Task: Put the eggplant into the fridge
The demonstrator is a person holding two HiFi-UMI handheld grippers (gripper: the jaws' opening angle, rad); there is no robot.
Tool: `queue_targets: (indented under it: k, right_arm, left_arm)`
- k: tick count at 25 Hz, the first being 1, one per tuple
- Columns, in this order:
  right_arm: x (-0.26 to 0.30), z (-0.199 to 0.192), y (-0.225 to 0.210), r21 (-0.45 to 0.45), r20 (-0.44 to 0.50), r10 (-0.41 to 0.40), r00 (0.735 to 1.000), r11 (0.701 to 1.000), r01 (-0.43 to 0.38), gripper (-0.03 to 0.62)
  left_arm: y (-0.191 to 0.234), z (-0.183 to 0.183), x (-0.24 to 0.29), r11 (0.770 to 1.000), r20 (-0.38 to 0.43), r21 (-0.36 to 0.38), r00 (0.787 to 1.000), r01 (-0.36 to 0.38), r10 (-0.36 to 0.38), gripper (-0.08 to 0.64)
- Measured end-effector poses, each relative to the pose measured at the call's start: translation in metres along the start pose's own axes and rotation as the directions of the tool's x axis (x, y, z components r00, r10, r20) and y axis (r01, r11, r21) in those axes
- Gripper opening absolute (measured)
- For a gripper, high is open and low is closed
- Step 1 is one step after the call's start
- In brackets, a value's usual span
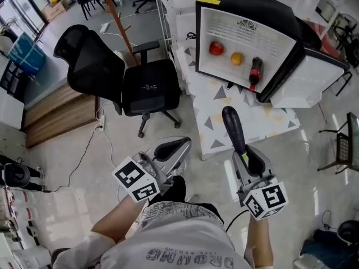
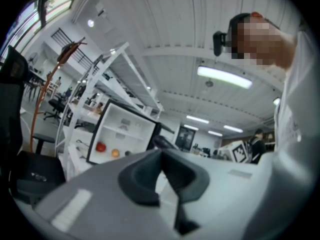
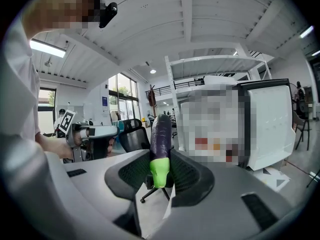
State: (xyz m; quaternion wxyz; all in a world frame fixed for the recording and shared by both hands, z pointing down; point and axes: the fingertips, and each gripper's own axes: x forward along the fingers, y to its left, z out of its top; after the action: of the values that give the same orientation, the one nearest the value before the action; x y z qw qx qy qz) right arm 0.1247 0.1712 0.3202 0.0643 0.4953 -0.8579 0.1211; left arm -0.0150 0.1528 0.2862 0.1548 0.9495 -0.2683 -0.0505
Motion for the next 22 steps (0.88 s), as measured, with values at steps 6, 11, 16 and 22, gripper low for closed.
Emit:
queue_targets:
  k: [6, 11, 16, 22]
  right_arm:
    - [0.036, 0.003, -0.016, 0.012, -0.017, -0.007, 1.000, 1.000, 0.008, 0.118]
    - [0.067, 0.005, -0.027, 0.022, -0.032, -0.017, 0.999, 1.000, 0.018, 0.118]
    - [0.097, 0.011, -0.037, 0.028, -0.041, -0.030, 0.999, 0.999, 0.031, 0.118]
    - [0.131, 0.015, -0.049, 0.039, -0.059, -0.049, 0.997, 0.998, 0.052, 0.118]
  left_arm:
    - [0.036, 0.002, 0.018, 1.000, -0.018, -0.017, 1.000, 0.005, -0.006, 0.008]
    - [0.066, 0.005, 0.033, 0.999, -0.032, -0.030, 0.999, 0.015, -0.016, 0.008]
    - [0.097, 0.009, 0.045, 0.999, -0.049, -0.043, 0.998, 0.024, -0.026, 0.008]
    - [0.132, 0.016, 0.058, 0.998, -0.061, -0.056, 0.997, 0.035, -0.039, 0.008]
